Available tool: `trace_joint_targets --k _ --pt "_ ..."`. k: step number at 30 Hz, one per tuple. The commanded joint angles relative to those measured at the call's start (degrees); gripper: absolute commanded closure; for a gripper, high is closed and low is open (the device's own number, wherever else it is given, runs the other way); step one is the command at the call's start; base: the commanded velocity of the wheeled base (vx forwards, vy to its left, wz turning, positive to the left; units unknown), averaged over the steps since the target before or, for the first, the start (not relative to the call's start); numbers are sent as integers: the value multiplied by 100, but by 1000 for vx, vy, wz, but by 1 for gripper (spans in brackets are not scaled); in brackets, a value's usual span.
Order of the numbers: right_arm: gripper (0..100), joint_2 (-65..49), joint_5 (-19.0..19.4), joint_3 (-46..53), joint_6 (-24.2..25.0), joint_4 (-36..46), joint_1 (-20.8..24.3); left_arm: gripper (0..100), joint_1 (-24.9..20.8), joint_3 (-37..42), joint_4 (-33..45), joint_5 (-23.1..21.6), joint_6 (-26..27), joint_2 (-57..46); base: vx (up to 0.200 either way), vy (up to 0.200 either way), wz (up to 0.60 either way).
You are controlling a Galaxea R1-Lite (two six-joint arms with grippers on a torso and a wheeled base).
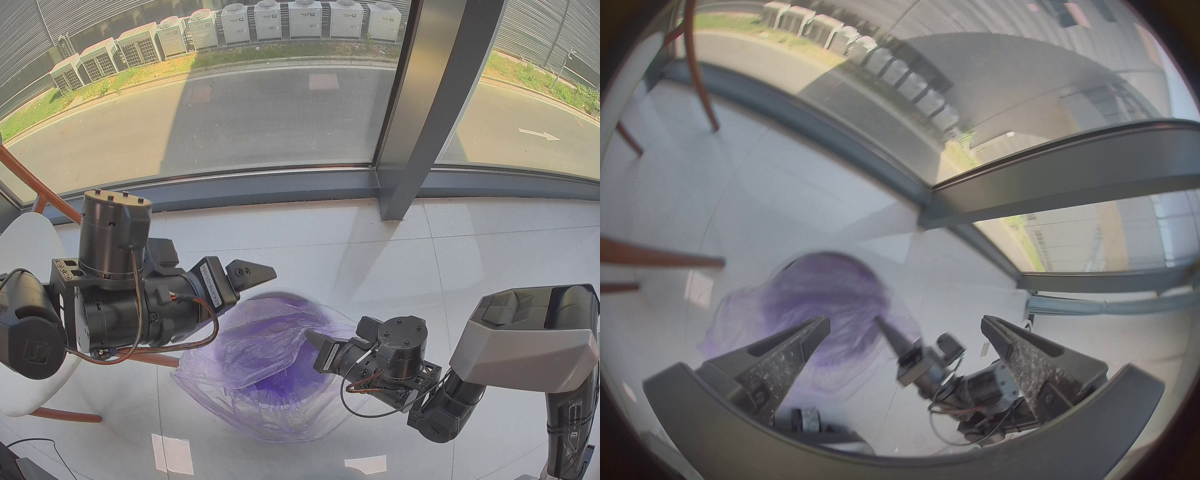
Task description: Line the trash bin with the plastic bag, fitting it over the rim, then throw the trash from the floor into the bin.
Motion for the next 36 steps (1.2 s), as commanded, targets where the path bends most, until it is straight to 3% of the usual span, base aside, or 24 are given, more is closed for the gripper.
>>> trace_joint_targets --k 1,3,5,6,7,9,26,31,36 --pt "100 -243 -73 -41 -3 -6 -78 0 -141 -219 911 196 -290 -199 0 0 0" --pt "100 -208 -99 -138 -3 -6 -130 0 -176 -245 1544 170 -809 -322 0 0 0" --pt "100 -147 -143 -331 5 -15 -157 0 -404 -298 1684 152 -1758 -313 0 0 0" --pt "100 -138 -143 -340 5 -15 -157 0 -422 -298 1684 152 -1819 -313 0 0 0" --pt "100 -85 -222 -454 5 -15 -157 0 -615 -254 1693 170 -2408 -260 0 0 0" --pt "100 -76 -266 -534 5 -15 -157 0 -703 -166 1684 179 -2795 -207 0 0 0" --pt "100 -111 -275 -551 -12 -15 -297 0 -685 300 1641 143 -2953 672 0 0 0" --pt "100 -155 -275 -534 -12 -15 -306 0 -624 212 1280 205 -3164 1102 0 0 0" --pt "100 -155 -275 -542 -39 -24 -324 0 -176 89 586 398 -3147 1436 0 0 0"
